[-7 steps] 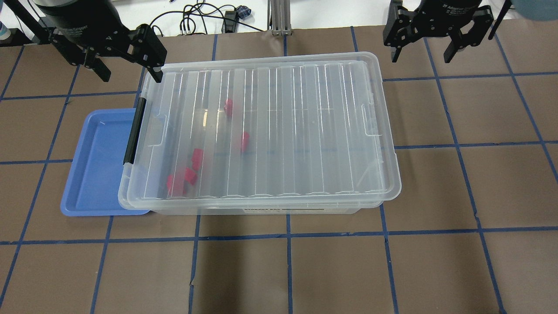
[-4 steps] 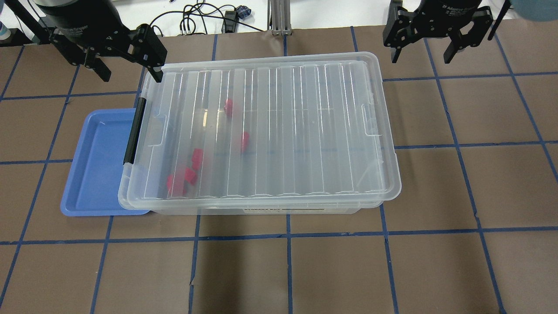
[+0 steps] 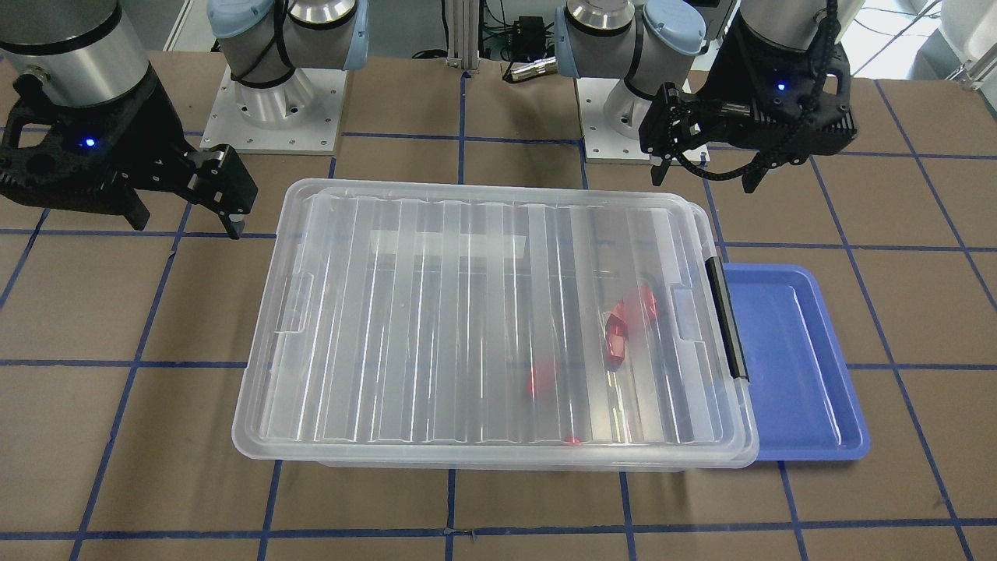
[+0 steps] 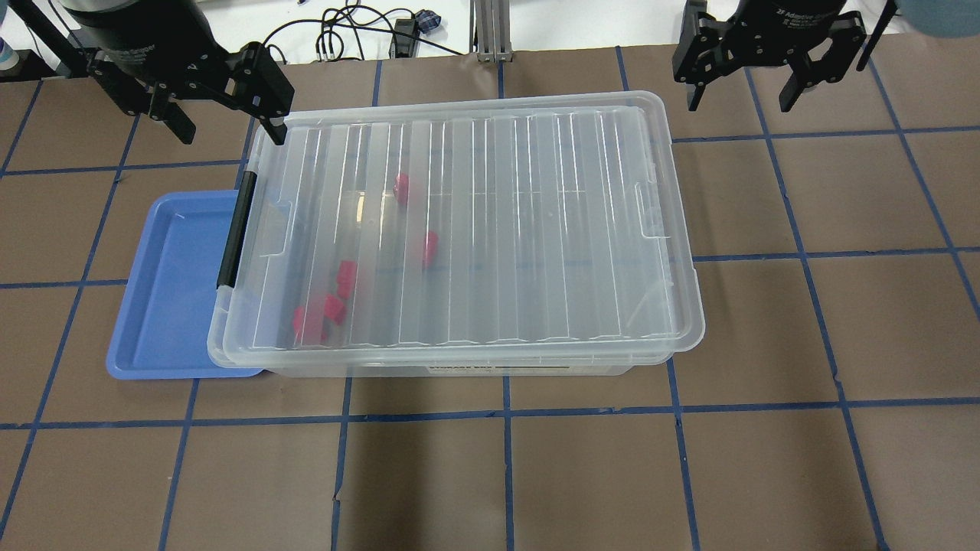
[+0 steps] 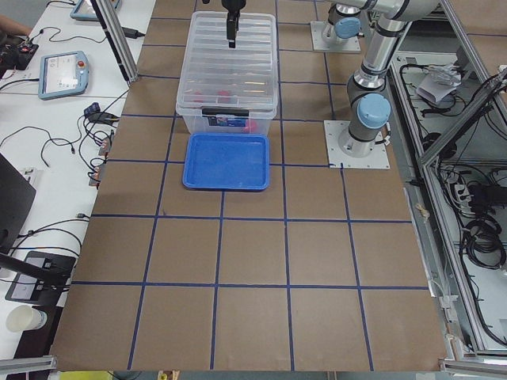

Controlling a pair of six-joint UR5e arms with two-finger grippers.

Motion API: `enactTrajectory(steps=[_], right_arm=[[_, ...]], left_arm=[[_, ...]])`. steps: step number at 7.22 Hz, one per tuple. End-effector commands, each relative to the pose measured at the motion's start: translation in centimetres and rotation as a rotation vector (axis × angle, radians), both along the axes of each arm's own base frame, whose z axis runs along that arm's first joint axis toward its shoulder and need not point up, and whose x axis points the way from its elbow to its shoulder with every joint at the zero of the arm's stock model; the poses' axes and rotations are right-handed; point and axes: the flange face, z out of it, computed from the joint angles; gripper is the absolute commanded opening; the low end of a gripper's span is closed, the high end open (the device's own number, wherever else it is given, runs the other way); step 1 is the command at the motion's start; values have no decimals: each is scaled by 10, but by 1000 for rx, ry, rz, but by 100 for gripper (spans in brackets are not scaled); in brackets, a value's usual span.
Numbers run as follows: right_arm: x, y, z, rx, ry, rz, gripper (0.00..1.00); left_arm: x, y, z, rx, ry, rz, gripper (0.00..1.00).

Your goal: Place red block in blue tray from box

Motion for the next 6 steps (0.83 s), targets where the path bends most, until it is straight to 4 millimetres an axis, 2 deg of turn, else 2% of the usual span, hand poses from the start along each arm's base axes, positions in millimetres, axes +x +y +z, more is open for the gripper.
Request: enactTrajectory(steps=[1, 2, 3, 4, 6], right_arm=[[0, 1, 3, -6, -2, 4, 100], [0, 1, 4, -11, -2, 4, 100], [1, -1, -4, 6, -1, 7, 100], [1, -5, -38, 67, -2, 7, 100], [1, -6, -110, 57, 0, 28, 100]], left_arm=[[0, 1, 2, -4, 0, 0, 100], [0, 1, 2, -5, 0, 0, 100], [0, 1, 2, -6, 1, 0, 100], [0, 1, 3, -7, 0, 0, 100], [0, 1, 3, -7, 0, 0, 100]])
